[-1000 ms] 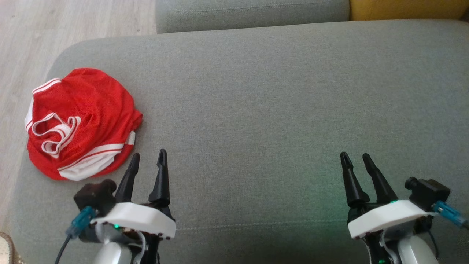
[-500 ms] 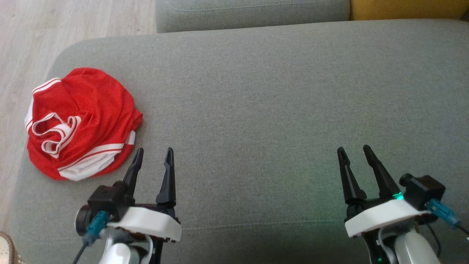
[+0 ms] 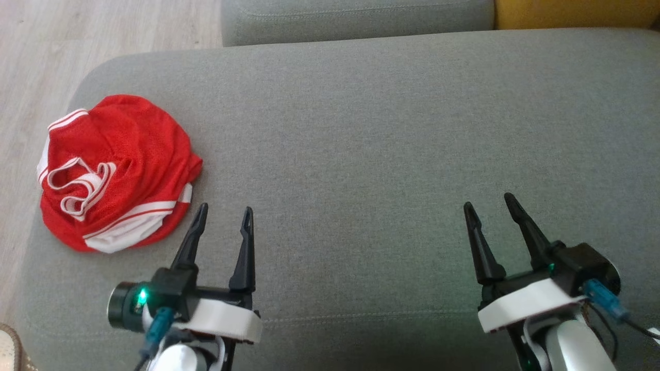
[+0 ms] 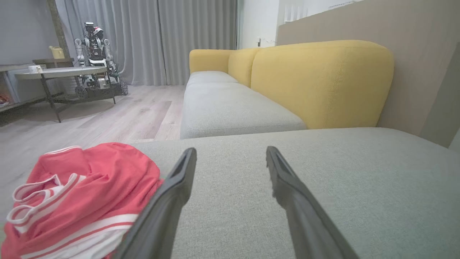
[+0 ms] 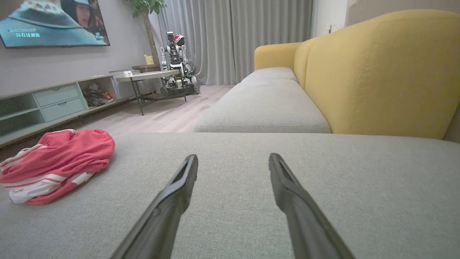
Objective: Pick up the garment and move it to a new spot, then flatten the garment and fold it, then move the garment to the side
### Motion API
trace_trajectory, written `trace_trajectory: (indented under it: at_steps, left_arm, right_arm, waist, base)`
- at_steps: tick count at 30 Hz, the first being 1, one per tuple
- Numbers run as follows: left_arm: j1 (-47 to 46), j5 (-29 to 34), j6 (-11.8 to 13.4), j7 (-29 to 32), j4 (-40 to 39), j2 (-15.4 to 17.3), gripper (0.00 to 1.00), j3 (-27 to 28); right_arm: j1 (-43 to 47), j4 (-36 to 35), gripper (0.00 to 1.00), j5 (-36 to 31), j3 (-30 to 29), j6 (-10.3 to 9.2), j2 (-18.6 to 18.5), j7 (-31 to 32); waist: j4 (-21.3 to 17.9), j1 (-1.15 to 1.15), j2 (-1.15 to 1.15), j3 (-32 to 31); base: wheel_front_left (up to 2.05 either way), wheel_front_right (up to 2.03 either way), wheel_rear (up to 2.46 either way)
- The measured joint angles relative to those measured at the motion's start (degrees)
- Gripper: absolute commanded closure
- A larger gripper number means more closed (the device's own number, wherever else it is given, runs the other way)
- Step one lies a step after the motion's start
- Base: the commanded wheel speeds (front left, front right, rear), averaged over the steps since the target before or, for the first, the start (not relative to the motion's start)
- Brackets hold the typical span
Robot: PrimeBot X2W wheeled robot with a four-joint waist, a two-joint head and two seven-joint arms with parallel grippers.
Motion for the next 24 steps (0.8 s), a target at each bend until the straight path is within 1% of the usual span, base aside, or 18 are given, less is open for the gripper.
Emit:
trace_trajectory:
  at_steps: [7, 14, 24]
  left_arm:
    - [0.4, 5.2, -0.5, -0.8, 0.0, -0.5, 0.0, 0.1]
    - [0.4, 5.4, -1.5, -0.8, 0.1, -1.0, 0.0, 1.1]
    - [0.5, 5.9, -1.5, -0.8, 0.7, -1.8, 0.0, 1.3]
  right_arm:
    - [0.0, -0.3, 0.0, -5.0, 0.5, 0.01, 0.0, -1.1]
    - [0.0, -0.3, 0.0, -5.3, 0.8, 0.01, -0.1, -1.2]
    - [0.0, -0.3, 0.0, -5.3, 1.0, 0.01, -0.1, -1.2]
  waist:
    - [0.3, 0.0, 0.0, -0.3]
    - [0.6, 0.0, 0.0, -0.6]
    - [1.0, 0.0, 0.0, -0.5]
  base:
    - [0.0, 0.0, 0.0]
    - [0.0, 0.0, 0.0]
    - [0.0, 0.0, 0.0]
